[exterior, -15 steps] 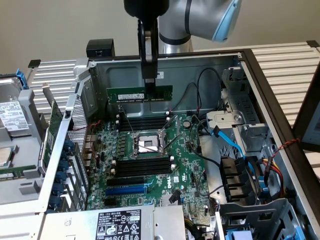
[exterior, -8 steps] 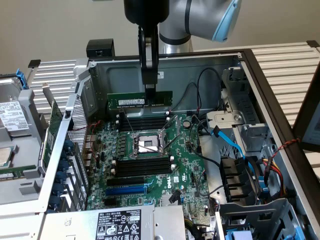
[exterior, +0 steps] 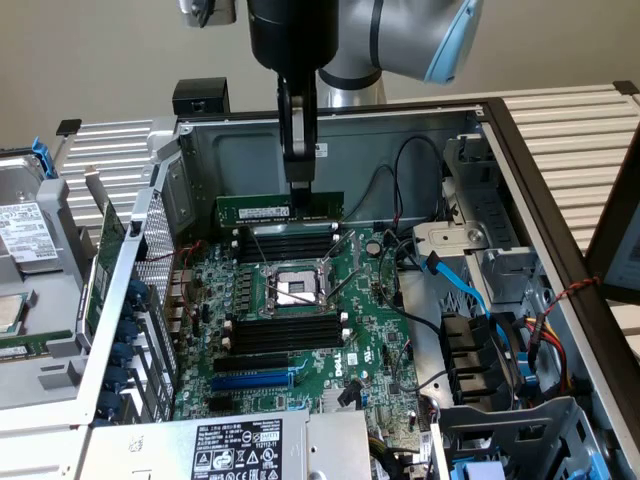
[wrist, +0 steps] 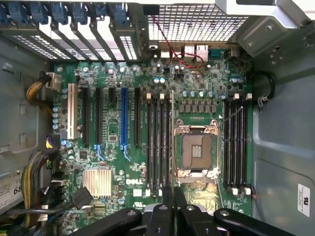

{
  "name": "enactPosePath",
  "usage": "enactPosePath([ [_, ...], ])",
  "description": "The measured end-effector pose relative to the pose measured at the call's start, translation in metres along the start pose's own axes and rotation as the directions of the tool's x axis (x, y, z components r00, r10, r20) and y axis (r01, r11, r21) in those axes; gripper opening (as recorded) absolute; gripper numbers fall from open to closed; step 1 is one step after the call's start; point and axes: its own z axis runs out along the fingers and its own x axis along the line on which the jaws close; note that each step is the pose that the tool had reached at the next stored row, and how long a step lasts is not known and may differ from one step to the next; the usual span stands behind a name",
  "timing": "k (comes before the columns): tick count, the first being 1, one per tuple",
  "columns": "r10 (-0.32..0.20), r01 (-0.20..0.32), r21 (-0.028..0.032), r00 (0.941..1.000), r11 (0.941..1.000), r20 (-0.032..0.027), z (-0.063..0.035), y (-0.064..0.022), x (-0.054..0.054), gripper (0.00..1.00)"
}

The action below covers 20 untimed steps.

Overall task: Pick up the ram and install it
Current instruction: 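Insert the ram into the slot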

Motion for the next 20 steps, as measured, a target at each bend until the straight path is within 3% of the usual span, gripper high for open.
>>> enactPosePath([
  [1,0.000,0.000,0.0045,0.9997,1.0000,-0.0238,0.0036,0.0000,0.000,0.13],
  [2,0.000,0.000,0.0046,0.9996,1.0000,-0.0268,0.0069,-0.0001,0.000,0.13],
  [4,0.000,0.000,0.0062,0.9999,1.0000,-0.0157,0.0213,0.0044,0.000,0.13],
  [7,0.000,0.000,0.0088,0.9999,1.0000,-0.0156,0.0269,0.0061,0.001,0.13],
  [20,-0.010,0.010,0.0079,0.9998,0.9999,-0.0167,0.0440,0.0061,0.001,0.13],
])
